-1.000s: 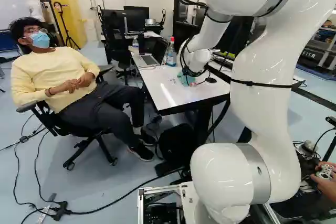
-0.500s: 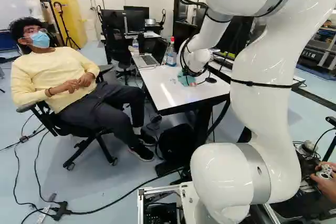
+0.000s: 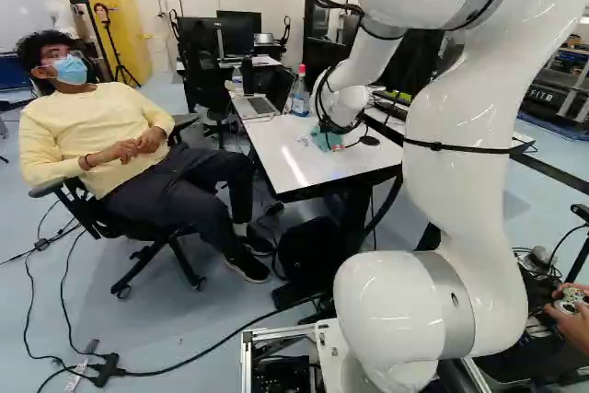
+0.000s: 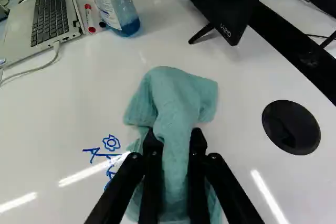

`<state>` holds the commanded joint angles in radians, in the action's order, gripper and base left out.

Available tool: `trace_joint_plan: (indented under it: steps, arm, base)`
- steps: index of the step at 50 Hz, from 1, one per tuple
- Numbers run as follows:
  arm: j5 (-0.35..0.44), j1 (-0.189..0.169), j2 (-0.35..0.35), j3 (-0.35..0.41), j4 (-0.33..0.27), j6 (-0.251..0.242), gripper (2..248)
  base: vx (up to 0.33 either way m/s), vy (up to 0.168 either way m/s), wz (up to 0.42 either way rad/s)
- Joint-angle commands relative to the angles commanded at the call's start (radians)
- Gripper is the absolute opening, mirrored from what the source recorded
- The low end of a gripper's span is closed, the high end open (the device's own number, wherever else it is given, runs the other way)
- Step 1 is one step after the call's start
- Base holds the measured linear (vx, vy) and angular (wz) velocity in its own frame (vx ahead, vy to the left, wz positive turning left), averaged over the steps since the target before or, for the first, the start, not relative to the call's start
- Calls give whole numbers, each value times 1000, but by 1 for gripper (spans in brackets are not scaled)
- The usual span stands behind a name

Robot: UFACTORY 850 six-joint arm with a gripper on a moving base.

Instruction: Clean the table with the green towel

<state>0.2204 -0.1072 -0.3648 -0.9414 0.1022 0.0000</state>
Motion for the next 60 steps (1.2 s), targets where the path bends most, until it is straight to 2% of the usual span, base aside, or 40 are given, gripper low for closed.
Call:
trace_joint_plan:
  steps: [33,44,60]
  arm:
    - [0,89,-71,-91,0,0,54]
    - [0,120,-66,-85,0,0,54]
    - [0,160,-24,-30,0,0,54]
  base:
    - [0,0,0]
    - [0,0,0]
    - [0,0,0]
